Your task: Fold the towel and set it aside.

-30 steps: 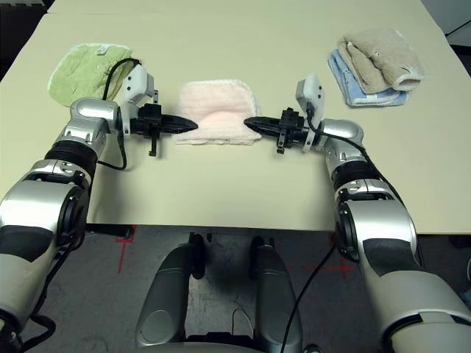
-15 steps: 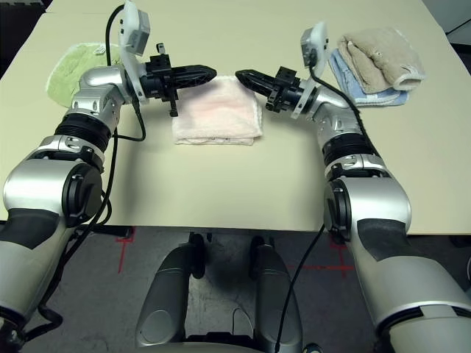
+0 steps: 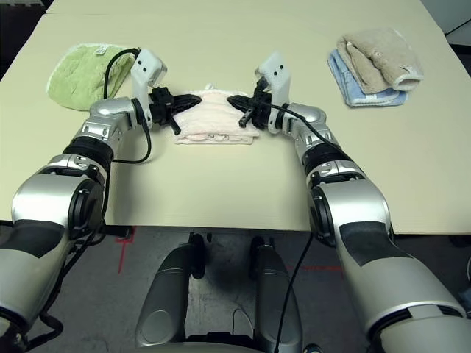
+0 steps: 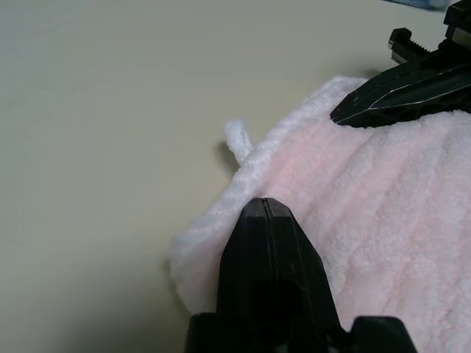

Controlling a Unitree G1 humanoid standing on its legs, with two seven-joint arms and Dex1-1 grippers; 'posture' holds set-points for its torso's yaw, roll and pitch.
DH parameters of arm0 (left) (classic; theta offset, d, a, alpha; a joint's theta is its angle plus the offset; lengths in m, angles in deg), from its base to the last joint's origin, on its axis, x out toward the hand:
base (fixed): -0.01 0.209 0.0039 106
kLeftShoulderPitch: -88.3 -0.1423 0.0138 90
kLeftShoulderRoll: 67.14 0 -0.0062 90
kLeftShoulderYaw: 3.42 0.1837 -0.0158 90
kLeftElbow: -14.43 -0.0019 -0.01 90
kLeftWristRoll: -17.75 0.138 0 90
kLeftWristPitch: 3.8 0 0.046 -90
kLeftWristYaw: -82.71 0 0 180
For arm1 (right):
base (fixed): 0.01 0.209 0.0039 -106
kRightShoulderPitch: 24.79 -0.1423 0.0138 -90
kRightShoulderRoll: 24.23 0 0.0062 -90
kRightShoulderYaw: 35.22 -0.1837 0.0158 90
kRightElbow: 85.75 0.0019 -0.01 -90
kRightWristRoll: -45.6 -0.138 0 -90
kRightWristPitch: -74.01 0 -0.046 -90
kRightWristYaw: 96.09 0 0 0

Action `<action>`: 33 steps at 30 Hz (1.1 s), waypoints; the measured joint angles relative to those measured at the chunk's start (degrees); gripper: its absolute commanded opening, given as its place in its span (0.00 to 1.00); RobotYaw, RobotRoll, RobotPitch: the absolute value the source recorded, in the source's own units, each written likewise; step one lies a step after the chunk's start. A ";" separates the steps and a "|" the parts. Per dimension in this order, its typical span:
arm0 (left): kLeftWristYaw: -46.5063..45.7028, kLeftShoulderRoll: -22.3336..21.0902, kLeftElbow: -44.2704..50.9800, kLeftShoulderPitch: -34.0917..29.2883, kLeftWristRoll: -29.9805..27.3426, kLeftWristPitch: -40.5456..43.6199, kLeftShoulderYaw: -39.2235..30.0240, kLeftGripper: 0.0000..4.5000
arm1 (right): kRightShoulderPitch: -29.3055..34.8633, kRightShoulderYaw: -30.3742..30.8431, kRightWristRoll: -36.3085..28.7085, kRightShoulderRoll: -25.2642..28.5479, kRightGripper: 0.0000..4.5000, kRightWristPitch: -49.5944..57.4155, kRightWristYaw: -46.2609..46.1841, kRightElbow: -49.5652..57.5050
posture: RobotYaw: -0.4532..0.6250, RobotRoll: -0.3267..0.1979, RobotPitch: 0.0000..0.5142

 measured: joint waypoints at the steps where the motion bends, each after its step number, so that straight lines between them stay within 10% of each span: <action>1: 0.00 0.00 0.01 -0.23 0.00 0.01 0.00 0.01 | 0.04 0.00 0.21 0.01 0.00 -0.02 -0.24 -0.01 | 0.45 0.62 0.59; 19: 18.58 -1.99 2.71 3.85 -5.64 0.48 -4.62 0.01 | -0.78 -12.55 -13.02 5.89 0.00 2.49 20.73 1.46 | 0.45 0.62 0.60; 33: 37.47 -15.59 23.36 -8.11 -15.73 3.73 4.37 0.01 | 8.05 -1.73 -16.90 22.80 0.00 -0.89 42.39 12.51 | 0.46 0.62 0.59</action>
